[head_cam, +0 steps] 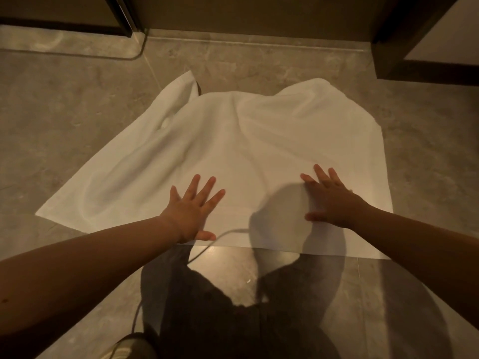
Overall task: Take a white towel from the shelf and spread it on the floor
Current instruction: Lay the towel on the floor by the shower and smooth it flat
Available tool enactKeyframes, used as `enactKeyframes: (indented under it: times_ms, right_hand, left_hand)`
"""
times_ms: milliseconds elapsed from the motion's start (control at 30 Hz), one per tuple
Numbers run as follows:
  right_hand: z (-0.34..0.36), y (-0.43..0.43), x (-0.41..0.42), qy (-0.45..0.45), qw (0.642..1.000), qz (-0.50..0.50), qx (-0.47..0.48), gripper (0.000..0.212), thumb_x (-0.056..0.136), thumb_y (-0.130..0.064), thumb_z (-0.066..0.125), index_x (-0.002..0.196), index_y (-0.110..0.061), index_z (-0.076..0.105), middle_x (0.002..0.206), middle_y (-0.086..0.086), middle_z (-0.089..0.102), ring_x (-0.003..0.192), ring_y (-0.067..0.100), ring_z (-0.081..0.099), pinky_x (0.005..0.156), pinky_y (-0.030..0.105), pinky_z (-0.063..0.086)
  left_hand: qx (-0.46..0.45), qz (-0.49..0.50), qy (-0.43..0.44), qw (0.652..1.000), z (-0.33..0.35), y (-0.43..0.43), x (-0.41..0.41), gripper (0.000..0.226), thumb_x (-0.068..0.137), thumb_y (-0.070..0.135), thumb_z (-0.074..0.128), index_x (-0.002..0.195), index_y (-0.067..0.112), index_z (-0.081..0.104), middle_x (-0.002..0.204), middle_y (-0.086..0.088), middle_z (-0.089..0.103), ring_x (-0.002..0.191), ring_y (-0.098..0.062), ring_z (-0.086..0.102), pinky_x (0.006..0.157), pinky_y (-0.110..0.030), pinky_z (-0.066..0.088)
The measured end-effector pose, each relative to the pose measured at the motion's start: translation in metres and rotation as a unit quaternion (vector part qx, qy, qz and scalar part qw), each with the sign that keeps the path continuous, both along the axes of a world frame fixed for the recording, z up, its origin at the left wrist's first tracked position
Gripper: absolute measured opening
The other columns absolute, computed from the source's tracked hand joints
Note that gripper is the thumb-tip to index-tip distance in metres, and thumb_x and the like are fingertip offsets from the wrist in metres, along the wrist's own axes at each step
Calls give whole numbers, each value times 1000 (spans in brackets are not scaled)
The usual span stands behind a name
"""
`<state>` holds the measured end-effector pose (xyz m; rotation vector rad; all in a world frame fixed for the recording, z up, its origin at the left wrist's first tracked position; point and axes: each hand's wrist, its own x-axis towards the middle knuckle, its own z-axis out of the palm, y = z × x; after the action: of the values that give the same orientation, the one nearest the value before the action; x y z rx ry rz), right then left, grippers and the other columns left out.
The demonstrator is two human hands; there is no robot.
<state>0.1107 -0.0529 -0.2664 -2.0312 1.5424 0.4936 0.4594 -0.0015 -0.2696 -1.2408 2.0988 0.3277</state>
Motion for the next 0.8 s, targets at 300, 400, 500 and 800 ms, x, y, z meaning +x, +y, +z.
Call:
enactKeyframes:
  times_ms: [300,400,500,800]
  right_hand:
    - [4,5,-4,14,1000,17,-8,102,74,-58,68,149,-32,5,160,1,-9,145,33,-8,106,66,25]
    - [14,-1,3,8,994,26,-107,83,77,-62,62,144,-22,31,153,13,26,137,35,29,104,52,38]
    - [22,-18,11,-23,978,28,-206,65,84,-43,63,137,-10,43,141,21,42,126,40,42,98,49,43]
    - [18,-102,9,-22,980,-103,-169,85,89,-47,57,151,-29,2,160,-1,-12,146,21,-11,116,41,10]
  left_hand:
    - [7,7,-3,1000,9,16,-7,103,81,76,32,140,22,-32,145,-12,-40,136,-41,-28,108,-63,18]
    - [-38,-1,33,999,12,10,-8,94,84,75,21,145,19,-23,155,-13,-22,142,-36,-17,113,-57,9]
    - [-120,18,113,986,18,-14,-13,82,89,67,18,150,20,-8,159,-9,-8,145,-27,-10,115,-49,-2]
    - [-193,3,84,978,17,-116,-40,107,78,78,35,145,17,-22,155,-12,-24,141,-34,-21,114,-54,-5]
